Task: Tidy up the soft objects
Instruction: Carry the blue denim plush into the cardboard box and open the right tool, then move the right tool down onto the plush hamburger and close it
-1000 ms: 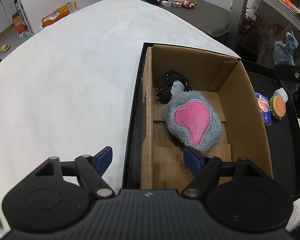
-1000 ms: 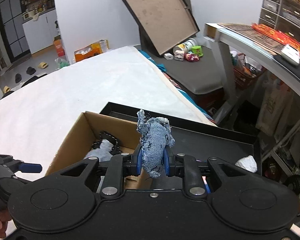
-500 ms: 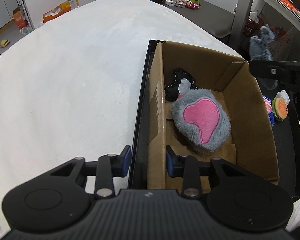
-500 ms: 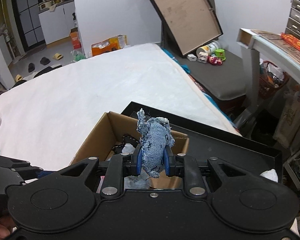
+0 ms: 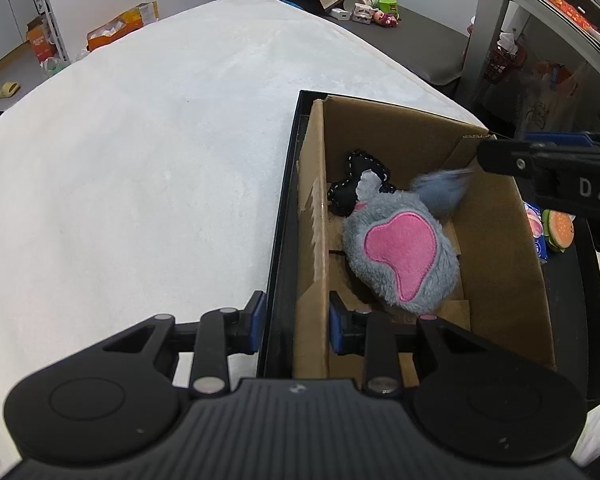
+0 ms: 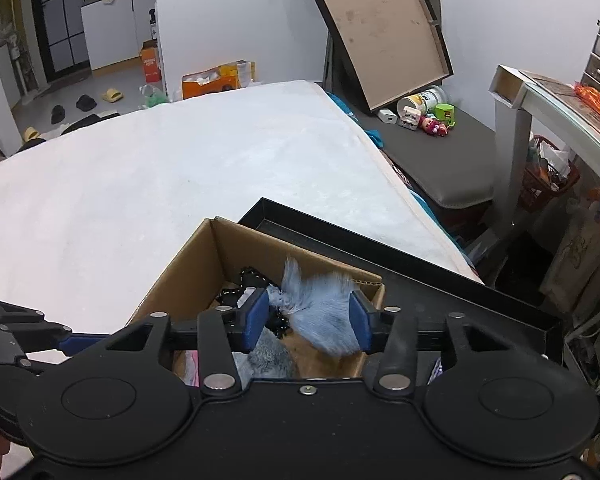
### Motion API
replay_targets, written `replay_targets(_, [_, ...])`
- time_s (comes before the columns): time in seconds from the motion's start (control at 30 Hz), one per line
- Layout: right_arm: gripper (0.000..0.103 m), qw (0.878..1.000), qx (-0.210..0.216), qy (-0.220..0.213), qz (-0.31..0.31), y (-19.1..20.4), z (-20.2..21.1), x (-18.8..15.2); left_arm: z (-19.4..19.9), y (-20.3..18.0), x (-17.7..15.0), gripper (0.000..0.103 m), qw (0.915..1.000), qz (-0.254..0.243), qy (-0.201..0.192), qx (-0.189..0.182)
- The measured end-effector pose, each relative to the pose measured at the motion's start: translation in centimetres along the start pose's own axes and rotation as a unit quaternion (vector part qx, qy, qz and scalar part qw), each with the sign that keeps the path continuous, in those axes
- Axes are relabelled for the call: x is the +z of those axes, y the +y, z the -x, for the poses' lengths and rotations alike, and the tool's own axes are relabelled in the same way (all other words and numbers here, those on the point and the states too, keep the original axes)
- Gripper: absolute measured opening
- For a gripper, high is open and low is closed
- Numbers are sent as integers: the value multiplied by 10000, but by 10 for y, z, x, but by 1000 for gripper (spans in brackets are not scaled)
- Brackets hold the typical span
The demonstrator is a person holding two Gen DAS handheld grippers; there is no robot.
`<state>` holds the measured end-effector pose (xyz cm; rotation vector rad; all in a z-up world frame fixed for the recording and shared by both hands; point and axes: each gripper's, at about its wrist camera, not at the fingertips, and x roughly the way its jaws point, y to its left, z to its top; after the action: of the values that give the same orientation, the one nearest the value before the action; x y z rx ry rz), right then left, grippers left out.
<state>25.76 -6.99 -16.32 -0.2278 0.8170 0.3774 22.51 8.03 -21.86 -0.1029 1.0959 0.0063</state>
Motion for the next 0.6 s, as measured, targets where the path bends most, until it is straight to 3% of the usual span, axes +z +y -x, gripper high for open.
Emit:
replay_targets(0.27, [65, 9996, -124, -35, -233, -16, 11, -11, 2, -9, 4, 32, 9998, -93, 44, 156])
replay_targets(0.47, [80, 9985, -310, -90, -447, -35, 22, -25, 4, -19, 7, 38, 9997, -138, 46, 185])
replay_targets(0.6, [84, 9969, -397, -73, -671, -51, 26, -35, 3, -23, 8, 45, 9996, -121, 85, 243])
